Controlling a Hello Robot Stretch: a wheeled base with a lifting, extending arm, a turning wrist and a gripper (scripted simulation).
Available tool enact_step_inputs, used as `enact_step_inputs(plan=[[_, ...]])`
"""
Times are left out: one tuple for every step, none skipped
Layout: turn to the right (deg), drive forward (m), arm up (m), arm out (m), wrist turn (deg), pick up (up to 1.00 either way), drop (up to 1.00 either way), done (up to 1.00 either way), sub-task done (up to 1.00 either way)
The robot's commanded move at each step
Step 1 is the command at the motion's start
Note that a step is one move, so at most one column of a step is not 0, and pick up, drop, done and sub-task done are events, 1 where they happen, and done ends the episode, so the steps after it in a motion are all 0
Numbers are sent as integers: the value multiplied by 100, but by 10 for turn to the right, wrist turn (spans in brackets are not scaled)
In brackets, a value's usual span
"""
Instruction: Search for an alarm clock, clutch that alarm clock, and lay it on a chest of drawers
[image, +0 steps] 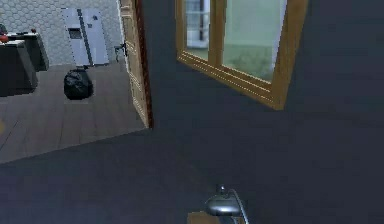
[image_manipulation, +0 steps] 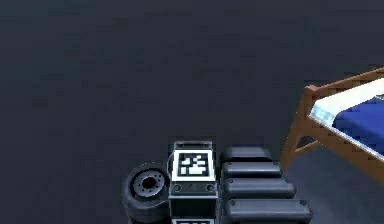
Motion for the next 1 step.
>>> enact_step_inputs(plan=[[360,0,0,0,0,0,0,0,0]])
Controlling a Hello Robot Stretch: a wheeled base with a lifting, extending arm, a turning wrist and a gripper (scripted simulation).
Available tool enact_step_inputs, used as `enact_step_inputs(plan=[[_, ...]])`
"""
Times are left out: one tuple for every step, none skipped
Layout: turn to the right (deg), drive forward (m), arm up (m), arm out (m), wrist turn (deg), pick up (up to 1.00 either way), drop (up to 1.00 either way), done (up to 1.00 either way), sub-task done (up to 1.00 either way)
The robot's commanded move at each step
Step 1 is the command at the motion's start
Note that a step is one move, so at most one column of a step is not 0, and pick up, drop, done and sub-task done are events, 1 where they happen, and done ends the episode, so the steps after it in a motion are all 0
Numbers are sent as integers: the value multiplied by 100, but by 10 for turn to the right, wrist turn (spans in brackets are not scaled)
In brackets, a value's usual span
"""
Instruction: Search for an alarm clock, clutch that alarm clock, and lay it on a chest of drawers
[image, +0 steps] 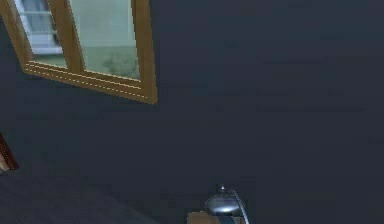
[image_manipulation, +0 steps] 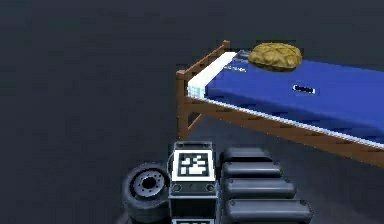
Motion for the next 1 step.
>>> enact_step_inputs(plan=[[0,5,0,0,0,0,0,0,0]])
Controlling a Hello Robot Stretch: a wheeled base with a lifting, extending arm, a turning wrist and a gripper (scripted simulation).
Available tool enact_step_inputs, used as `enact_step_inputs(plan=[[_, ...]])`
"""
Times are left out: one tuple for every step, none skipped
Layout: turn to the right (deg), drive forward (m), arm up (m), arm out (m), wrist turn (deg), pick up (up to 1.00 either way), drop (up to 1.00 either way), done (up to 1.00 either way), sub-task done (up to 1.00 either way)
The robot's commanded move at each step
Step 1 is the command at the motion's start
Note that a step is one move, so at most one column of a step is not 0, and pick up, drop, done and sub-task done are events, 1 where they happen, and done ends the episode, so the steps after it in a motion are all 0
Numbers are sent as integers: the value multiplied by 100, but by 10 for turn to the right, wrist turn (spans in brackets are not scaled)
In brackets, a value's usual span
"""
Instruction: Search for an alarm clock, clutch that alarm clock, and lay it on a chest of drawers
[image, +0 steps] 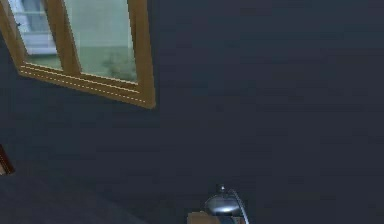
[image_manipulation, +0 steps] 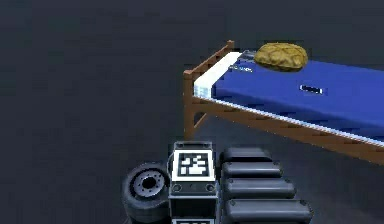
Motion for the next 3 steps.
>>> enact_step_inputs(plan=[[-450,0,0,0,0,0,0,0,0],[-300,0,0,0,0,0,0,0,0],[0,100,0,0,0,0,0,0,0]])
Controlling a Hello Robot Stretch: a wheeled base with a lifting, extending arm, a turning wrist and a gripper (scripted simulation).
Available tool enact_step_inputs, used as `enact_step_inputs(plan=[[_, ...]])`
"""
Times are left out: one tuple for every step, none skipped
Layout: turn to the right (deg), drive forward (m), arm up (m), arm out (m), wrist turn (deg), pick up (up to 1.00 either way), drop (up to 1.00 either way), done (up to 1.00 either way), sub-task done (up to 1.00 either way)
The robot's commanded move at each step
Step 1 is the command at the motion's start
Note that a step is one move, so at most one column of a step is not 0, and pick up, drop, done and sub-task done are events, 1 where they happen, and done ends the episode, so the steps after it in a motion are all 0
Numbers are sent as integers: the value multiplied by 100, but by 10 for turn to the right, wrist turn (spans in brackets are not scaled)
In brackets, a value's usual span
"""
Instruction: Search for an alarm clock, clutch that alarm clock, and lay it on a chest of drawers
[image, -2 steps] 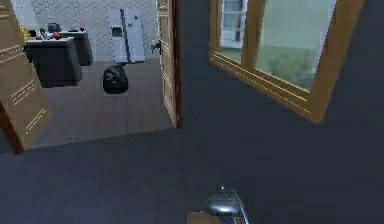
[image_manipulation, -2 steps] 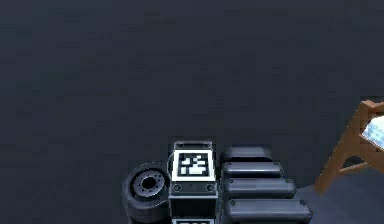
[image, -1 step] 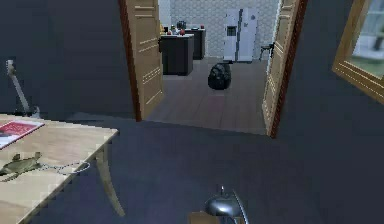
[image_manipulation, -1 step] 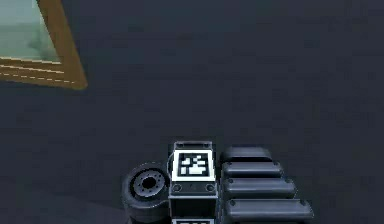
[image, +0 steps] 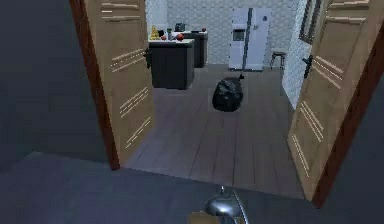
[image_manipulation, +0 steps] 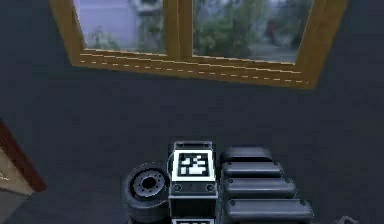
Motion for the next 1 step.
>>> enact_step_inputs(plan=[[0,100,0,0,0,0,0,0,0]])
